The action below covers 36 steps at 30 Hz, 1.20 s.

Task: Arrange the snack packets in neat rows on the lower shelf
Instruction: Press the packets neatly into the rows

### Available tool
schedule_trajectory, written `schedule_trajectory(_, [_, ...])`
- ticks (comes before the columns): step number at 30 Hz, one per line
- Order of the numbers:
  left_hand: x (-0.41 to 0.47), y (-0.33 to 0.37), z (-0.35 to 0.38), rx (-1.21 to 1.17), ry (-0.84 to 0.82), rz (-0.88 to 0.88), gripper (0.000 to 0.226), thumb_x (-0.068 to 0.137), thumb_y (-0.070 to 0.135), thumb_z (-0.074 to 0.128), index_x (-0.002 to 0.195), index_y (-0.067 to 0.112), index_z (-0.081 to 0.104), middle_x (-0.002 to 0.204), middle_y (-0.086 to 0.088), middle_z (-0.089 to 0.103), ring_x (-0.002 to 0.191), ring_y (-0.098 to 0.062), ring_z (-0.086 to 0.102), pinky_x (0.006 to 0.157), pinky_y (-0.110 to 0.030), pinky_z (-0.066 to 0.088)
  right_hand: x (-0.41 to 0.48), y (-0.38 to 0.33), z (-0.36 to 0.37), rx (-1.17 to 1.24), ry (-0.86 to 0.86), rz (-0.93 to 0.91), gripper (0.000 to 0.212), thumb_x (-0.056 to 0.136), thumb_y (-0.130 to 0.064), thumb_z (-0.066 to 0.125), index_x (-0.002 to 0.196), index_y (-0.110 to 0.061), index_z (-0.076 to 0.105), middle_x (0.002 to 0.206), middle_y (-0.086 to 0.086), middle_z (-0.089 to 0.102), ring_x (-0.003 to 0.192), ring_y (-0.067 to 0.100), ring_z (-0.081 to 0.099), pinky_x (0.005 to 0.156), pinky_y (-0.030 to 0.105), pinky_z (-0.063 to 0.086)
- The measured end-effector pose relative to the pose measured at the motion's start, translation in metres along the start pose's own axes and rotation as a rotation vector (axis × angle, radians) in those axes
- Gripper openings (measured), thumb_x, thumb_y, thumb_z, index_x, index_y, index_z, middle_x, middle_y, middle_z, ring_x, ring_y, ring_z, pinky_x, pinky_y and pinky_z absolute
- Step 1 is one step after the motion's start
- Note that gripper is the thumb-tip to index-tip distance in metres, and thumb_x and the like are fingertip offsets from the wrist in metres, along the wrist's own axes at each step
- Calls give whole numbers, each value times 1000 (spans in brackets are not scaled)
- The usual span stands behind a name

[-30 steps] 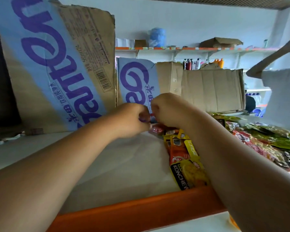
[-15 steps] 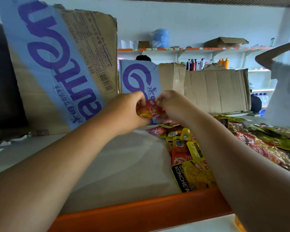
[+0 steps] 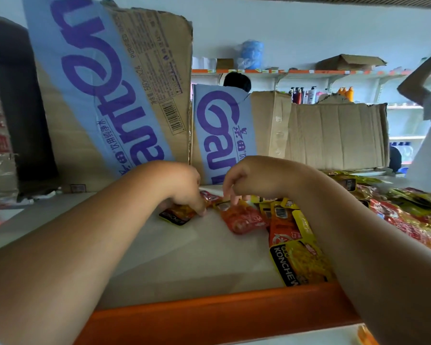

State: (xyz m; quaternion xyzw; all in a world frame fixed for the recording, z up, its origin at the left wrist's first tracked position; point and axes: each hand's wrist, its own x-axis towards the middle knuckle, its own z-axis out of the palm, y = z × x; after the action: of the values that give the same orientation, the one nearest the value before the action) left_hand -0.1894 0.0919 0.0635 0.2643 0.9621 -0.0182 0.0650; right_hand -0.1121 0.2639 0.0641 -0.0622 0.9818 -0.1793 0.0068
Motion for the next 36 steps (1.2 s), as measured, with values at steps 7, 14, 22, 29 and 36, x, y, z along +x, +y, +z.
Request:
schedule_trajectory(7, [-1,-4,-1,-48,-81,-58,53,81,51,83,118,17,65,109,-7,68,93,-26,72,78,-35,64,-1,-10,7,-213,-140,89,43,79,-66,71,92,-26,61,93,-8,62,87,13,56,70,29,42])
schedule_trajectory(14, [2,-15,-4,-72,-117,-120,56,79,50,84,119,15,66,111,-12,69,95,-29,73,81,-40,64,3,-12,13,-189,-38,68,12,86,-33,64,99,-33,63,97,-7,65,89,17,64,75,36,55])
schedule_trajectory(22, [6,-22,-3,-83,-142,-150,54,82,45,82,120,12,65,113,-15,68,103,-31,72,84,-41,63,-2,-18,5,-113,226,-187,30,92,-8,59,98,-31,77,106,-22,67,101,1,60,89,13,42])
schedule_trajectory(29, [4,-23,-3,-88,-125,-143,57,83,48,81,124,14,63,112,-14,68,101,-30,71,88,-41,62,3,-17,9,-197,168,-101,15,98,-30,57,99,-32,72,98,-15,64,85,-1,58,74,19,50])
schedule_trajectory(36, [2,-19,-4,-42,-137,-132,59,82,47,83,128,15,62,118,-12,67,101,-28,71,81,-35,63,2,-26,20,-265,-100,-48,21,85,-38,75,100,-29,63,101,-15,60,89,9,58,73,27,47])
